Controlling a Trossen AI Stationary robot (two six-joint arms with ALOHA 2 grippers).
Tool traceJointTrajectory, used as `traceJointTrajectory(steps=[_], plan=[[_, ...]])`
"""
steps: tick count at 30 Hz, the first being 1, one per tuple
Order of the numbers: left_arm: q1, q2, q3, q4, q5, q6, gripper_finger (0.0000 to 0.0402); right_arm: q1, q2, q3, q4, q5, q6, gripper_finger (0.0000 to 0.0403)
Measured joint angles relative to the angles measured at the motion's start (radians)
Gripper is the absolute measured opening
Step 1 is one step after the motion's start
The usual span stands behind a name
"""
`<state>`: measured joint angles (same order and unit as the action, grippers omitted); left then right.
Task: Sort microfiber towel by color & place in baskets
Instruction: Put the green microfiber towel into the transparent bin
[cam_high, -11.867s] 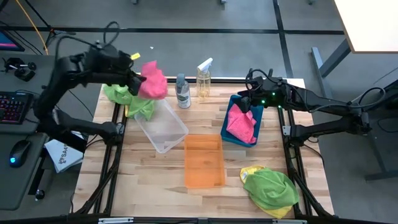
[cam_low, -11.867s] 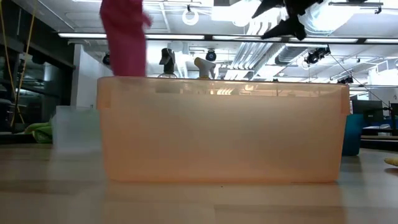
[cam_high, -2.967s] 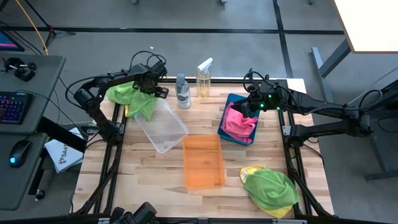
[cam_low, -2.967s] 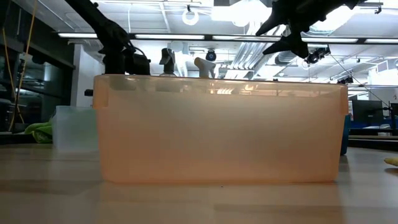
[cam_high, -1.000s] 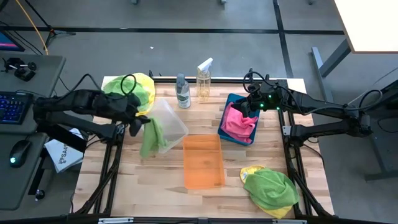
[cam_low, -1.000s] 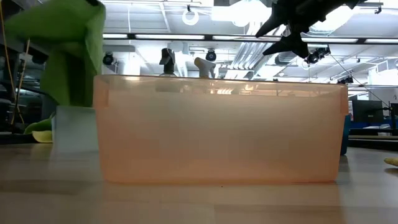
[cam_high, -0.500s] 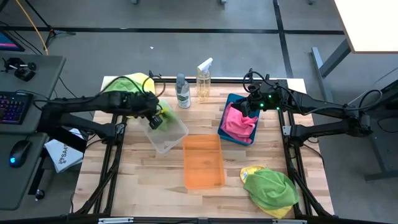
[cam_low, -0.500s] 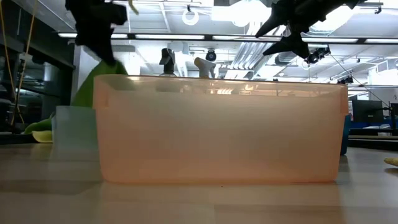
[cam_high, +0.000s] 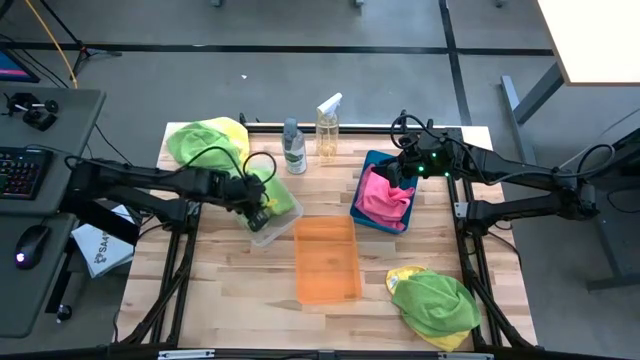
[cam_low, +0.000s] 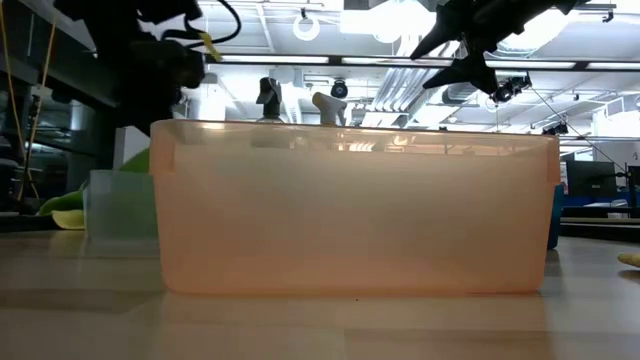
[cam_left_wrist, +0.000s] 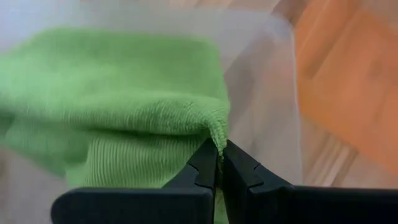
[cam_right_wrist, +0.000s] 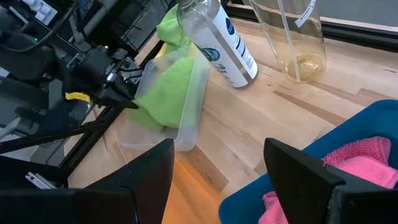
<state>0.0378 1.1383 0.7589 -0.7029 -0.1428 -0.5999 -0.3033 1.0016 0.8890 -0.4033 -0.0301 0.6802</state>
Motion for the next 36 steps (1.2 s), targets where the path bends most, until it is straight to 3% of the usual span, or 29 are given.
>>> traceJointTrajectory(steps=[6, 13, 18, 21, 24, 31, 36], plan=[[0.07, 0.032, 0.041, -0.02, 0.067, 0.066, 0.001, 0.0, 0.0, 0.0, 0.006, -0.023, 0.001, 0.0245], [0.118, 0.022, 0.18, -0.247, 0.119, 0.168, 0.0097, 0.0, 0.0, 0.0, 0.006, -0.061, 0.001, 0.0245], [0.144, 0.019, 0.301, -0.415, 0.082, 0.193, 0.017, 0.0, 0.0, 0.0, 0.006, -0.07, 0.001, 0.0245], [0.183, 0.019, 0.361, -0.498, -0.049, 0.178, 0.0199, 0.0, 0.0, 0.0, 0.006, -0.078, 0.001, 0.0245], [0.284, 0.019, 0.38, -0.539, -0.184, 0.136, 0.0211, 0.0, 0.0, 0.0, 0.006, -0.078, 0.001, 0.0245], [0.624, 0.079, 0.38, -0.569, -0.196, 0.191, 0.0213, 0.0, -0.001, 0.0, 0.006, -0.078, -0.006, 0.0245], [0.745, 0.167, 0.38, -0.535, -0.21, 0.214, 0.0213, 0.0, -0.001, 0.0, 0.006, -0.078, -0.007, 0.0245]])
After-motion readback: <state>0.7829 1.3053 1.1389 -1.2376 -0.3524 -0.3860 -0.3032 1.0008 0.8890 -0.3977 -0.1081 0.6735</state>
